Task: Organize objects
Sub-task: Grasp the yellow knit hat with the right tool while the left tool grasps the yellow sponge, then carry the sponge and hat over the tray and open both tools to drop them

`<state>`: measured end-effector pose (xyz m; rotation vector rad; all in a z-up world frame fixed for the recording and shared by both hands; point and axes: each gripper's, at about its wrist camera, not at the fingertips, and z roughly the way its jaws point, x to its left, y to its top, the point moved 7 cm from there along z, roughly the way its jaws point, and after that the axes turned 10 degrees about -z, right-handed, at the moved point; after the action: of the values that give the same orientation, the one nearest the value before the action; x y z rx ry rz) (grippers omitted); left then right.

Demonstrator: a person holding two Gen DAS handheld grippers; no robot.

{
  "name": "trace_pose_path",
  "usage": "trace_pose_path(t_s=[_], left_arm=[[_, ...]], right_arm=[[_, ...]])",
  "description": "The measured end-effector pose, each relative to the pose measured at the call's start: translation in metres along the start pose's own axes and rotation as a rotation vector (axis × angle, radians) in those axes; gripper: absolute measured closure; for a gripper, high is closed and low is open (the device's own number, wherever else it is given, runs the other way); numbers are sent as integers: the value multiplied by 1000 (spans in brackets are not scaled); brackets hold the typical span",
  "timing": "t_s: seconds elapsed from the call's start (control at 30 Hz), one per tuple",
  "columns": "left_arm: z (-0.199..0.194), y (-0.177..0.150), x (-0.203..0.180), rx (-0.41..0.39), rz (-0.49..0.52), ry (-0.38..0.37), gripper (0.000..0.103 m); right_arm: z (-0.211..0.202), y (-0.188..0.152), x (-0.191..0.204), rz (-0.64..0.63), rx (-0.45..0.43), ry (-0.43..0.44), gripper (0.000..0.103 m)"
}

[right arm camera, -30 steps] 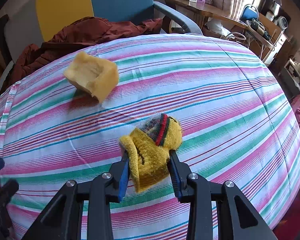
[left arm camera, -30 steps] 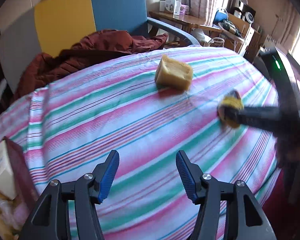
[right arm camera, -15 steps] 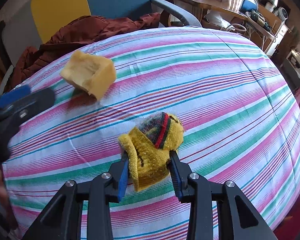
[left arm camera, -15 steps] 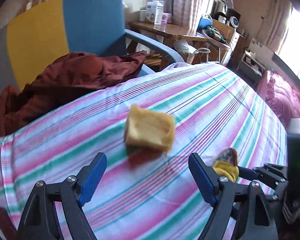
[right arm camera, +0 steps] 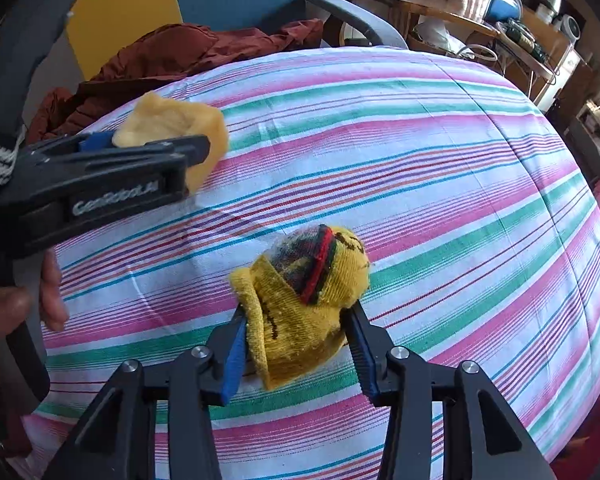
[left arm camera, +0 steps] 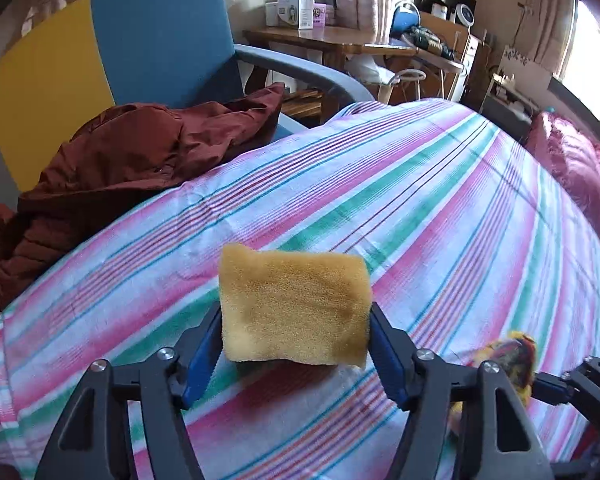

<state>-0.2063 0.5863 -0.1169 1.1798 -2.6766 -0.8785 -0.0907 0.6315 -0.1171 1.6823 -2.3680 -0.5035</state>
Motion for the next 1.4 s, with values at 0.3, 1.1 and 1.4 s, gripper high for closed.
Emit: trace_pose_path(t_s=[0.3, 1.1, 1.4], left_arm=[[-105, -62, 49, -97, -178, -7, 36], [-351, -273, 244, -338, -643, 187, 36], [-360, -320, 271, -341, -741, 181, 36]], right_arm=[[-24, 17, 12, -19, -141, 86, 70], [-123, -19, 191, -452, -320, 343, 70], [-172, -73, 343, -647, -346, 536, 70]])
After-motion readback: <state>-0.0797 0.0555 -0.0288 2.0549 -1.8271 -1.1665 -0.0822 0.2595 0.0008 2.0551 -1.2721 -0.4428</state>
